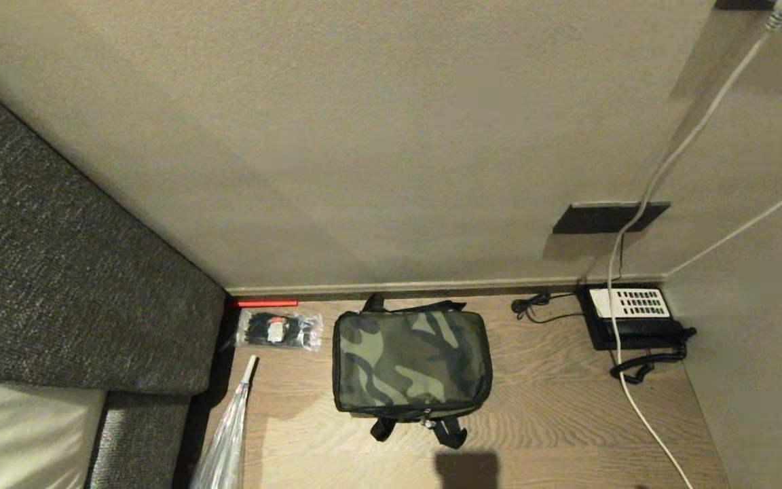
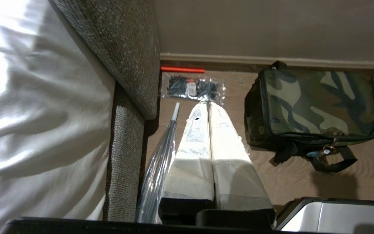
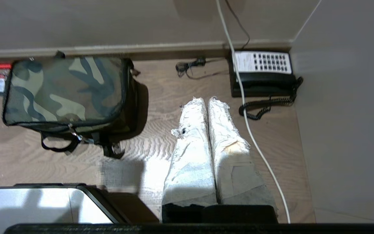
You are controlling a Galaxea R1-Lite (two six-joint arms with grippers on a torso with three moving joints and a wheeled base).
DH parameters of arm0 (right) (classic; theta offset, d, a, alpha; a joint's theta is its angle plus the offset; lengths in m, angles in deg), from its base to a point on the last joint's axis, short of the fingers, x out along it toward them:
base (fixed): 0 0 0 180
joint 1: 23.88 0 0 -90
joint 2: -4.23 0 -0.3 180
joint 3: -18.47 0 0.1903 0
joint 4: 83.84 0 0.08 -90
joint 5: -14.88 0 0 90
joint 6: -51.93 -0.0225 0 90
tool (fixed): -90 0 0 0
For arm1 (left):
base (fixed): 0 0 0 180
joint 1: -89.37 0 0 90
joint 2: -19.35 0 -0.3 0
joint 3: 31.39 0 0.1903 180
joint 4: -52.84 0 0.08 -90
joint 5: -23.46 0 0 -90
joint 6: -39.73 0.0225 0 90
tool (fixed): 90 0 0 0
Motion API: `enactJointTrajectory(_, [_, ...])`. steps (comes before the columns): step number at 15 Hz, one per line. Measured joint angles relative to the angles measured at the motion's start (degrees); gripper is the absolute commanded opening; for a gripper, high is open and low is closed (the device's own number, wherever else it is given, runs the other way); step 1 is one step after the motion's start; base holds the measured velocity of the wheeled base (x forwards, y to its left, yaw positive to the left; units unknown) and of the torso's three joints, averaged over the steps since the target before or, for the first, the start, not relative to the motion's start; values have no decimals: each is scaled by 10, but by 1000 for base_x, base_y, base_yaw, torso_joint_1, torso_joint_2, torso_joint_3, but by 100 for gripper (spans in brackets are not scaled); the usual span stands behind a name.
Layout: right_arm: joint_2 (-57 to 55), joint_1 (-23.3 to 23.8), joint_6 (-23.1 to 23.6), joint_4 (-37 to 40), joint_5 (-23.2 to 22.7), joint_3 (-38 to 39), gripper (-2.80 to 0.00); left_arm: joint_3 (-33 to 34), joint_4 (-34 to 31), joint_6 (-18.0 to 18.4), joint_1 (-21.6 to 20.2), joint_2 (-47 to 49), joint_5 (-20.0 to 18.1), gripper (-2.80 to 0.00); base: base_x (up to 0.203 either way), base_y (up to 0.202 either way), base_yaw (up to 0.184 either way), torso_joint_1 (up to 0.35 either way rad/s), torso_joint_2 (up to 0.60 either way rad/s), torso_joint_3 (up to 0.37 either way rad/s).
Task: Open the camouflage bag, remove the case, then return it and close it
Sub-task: Open the top of the storage box
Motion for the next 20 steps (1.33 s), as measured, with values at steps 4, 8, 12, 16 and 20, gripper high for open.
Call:
enactJointTrajectory(4, [0,-1,0,0,0,0,-280,0,0,0,0,0,0,-280,0,0,0,0,7,-206])
enactJointTrajectory(8, [0,0,0,0,0,0,-280,0,0,0,0,0,0,-280,0,0,0,6,2,-198])
enactJointTrajectory(12, [0,0,0,0,0,0,-280,0,0,0,0,0,0,-280,0,0,0,3,2,-198])
enactJointTrajectory(16, [0,0,0,0,0,0,-280,0,0,0,0,0,0,-280,0,0,0,4,0,-198])
enactJointTrajectory(20, [0,0,0,0,0,0,-280,0,0,0,0,0,0,-280,0,0,0,1,2,-202])
